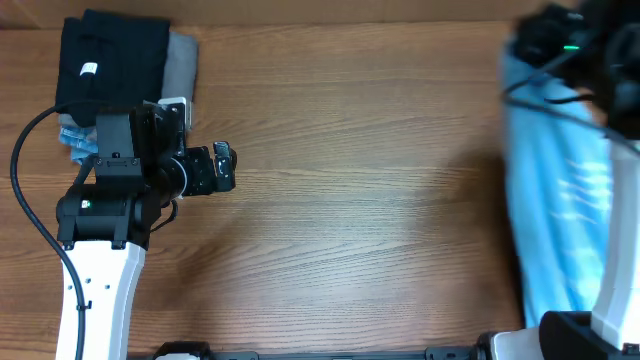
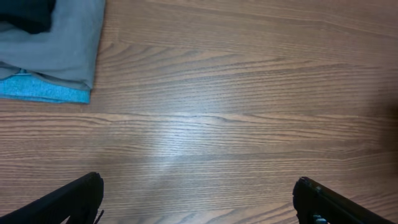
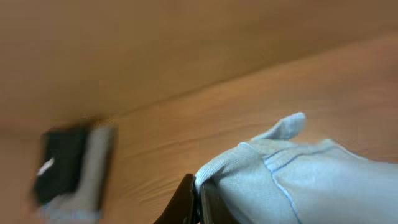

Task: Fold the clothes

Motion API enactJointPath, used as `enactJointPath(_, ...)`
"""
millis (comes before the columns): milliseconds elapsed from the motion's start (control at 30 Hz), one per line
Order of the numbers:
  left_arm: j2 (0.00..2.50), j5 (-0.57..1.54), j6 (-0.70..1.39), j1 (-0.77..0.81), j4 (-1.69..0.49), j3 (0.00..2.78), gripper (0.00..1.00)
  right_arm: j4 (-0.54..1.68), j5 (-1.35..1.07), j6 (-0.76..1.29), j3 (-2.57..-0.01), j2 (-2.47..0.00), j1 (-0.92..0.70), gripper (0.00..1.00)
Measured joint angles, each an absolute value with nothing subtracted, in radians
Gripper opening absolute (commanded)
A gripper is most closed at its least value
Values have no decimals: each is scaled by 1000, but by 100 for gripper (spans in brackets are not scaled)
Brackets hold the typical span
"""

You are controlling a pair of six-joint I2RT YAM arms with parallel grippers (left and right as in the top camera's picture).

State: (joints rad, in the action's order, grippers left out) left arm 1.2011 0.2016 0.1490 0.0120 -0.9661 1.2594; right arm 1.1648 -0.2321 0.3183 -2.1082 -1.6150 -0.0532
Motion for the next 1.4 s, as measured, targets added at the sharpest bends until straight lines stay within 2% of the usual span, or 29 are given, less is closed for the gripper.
enactJointPath(133,1205,194,149,12,-973,1332,100,1114,-251,352,-2109,-1641,-268,4)
enactJointPath(200,1206,186,148,12,-976,1386,100,1095,-258,371,-2109,-1675,-387,22)
enactJointPath(233,1206,180,145,12,-979,1415,100,1088,-258,372,-2109,-1690,-431,25)
enactJointPath(267,1206,174,141,12,-982,1438,100,1083,-255,373,-2109,-1711,-485,34)
enactJointPath(300,1206,165,133,12,-986,1464,100,1084,-245,379,-2109,-1731,-537,48)
enactJointPath(333,1205,157,130,12,-992,1482,100,1087,-230,382,-2109,-1747,-578,54)
enactJointPath(433,1205,134,120,12,-1019,1518,100,1093,-154,387,-2108,-1771,-664,63)
enactJointPath(533,1206,126,118,12,-1048,1525,100,1092,-88,390,-2109,-1758,-660,64)
enactJointPath(667,1221,133,104,28,-1074,1525,100,1100,-36,389,-2109,-1703,-556,65)
enactJointPath(900,1394,147,48,187,-1084,1525,99,1171,8,392,-2118,-1542,-398,65)
enactJointPath(1000,1533,145,17,265,-1084,1525,90,1201,8,392,-2130,-1494,-385,65)
enactJointPath(1200,1838,100,-24,354,-990,1525,89,1287,8,392,-2132,-1465,-375,66)
enactJointPath(1400,2029,88,-32,372,-853,1525,77,1329,8,392,-2132,-1467,-374,66)
